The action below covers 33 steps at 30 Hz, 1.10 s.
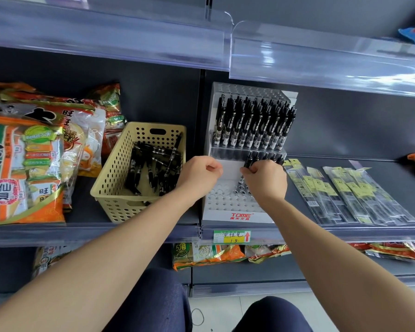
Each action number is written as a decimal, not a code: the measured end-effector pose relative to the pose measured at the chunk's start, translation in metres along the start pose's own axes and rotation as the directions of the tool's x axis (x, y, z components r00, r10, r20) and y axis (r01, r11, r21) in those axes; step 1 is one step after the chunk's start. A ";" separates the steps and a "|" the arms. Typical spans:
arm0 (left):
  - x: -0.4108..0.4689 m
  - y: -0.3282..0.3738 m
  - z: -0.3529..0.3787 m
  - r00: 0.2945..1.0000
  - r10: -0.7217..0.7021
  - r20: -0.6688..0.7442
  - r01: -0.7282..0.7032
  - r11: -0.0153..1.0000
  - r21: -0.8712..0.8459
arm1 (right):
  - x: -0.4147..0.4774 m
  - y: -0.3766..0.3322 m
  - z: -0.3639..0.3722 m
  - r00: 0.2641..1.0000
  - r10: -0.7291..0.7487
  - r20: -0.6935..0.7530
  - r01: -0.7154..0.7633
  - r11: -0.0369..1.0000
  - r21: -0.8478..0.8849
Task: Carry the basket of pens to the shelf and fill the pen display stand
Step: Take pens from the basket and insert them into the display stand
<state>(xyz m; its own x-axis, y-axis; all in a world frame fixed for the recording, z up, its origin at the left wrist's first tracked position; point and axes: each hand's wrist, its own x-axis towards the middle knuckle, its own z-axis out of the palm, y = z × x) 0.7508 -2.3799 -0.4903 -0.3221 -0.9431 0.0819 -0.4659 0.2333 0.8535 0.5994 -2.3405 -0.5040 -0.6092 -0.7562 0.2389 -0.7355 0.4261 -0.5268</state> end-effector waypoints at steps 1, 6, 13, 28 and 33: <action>0.000 0.000 0.000 1.000 -0.001 0.001 0.001 1.000 -0.002 | 0.000 0.000 0.000 1.000 0.002 0.005 -0.002 1.000 -0.003; -0.001 0.002 -0.005 1.000 0.009 0.001 -0.009 1.000 -0.003 | -0.005 -0.001 -0.003 0.999 0.004 0.050 -0.004 1.000 -0.004; 0.007 -0.006 -0.040 0.998 0.019 -0.055 -0.014 0.995 0.102 | -0.024 -0.044 0.002 0.974 -0.220 0.049 0.217 0.974 0.060; 0.063 -0.058 -0.074 0.826 -0.449 0.341 0.088 0.700 0.709 | -0.009 -0.105 0.056 0.850 -0.444 0.283 0.432 0.895 0.107; 0.078 -0.068 -0.054 0.746 -0.561 0.358 0.024 0.560 0.828 | -0.002 -0.103 0.062 0.858 -0.443 0.260 0.420 0.896 0.143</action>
<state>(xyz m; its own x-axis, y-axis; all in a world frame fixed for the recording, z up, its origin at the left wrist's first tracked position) 0.8016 -2.4822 -0.5140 -0.2744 -0.7500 -0.6018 -0.9510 0.3044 0.0542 0.6952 -2.4135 -0.5003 -0.1195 -0.9666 0.2265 -0.8727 -0.0065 -0.4882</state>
